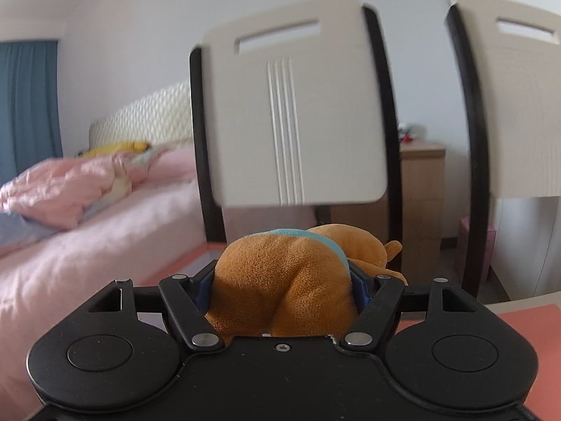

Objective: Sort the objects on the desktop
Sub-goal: 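Carry the plush dog over the open box and release it inside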

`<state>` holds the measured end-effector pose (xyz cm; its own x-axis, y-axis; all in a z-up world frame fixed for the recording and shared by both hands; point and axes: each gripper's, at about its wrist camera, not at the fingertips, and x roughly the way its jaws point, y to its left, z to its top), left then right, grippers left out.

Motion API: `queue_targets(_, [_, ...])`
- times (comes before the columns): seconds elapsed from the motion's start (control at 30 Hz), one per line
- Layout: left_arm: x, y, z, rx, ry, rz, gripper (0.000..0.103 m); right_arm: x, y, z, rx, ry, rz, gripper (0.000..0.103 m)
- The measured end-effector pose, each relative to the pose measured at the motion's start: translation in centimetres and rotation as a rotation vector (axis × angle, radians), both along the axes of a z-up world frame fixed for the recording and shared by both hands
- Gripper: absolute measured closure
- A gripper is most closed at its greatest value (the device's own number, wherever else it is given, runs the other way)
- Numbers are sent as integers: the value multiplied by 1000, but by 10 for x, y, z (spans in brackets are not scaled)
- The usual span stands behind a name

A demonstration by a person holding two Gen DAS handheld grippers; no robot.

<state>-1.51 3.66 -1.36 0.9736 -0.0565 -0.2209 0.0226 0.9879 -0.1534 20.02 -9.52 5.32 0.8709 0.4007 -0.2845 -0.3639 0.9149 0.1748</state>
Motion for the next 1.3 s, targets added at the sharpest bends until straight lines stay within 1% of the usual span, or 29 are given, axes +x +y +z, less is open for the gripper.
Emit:
queue_targets(0.13, [1, 6, 0, -26, 11, 2, 0, 13, 7, -7, 2, 73, 8, 32])
queue_targets(0.2, [0, 8, 0, -37, 15, 2, 0, 15, 8, -9, 3, 90, 6, 32])
queue_targets(0.3, [-1, 11, 1, -51, 16, 3, 0, 19, 10, -5, 20, 87, 4, 32])
queue_targets(0.4, [-2, 12, 1, -60, 16, 7, 0, 19, 10, -1, 62, 73, 15, 32])
queue_targets(0.53, [-2, 13, 0, -64, 19, 10, 0, 18, 13, 8, 110, 43, 42, 32])
queue_targets(0.7, [-1, 14, -2, -63, 23, 11, 0, 16, 19, 14, 141, 24, 71, 32])
queue_targets(0.8, [0, 16, -3, -64, 29, 15, 0, 19, 24, 11, 118, 29, 71, 32])
queue_targets(0.93, [1, 16, -3, -69, 33, 17, 0, 33, 22, -5, 99, 98, 47, 32])
queue_targets(1.1, [0, 15, -4, -63, 36, 12, 0, 46, 16, -22, 86, 176, 9, 29])
queue_targets(1.17, [1, 15, -4, -59, 35, 10, 0, 47, 13, -25, 82, 187, 2, 26])
queue_targets(1.23, [1, 14, -5, -55, 34, 8, 0, 46, 11, -26, 78, 186, -2, 25])
queue_targets(1.3, [1, 13, -5, -52, 33, 5, 0, 41, 8, -25, 77, 172, -3, 20])
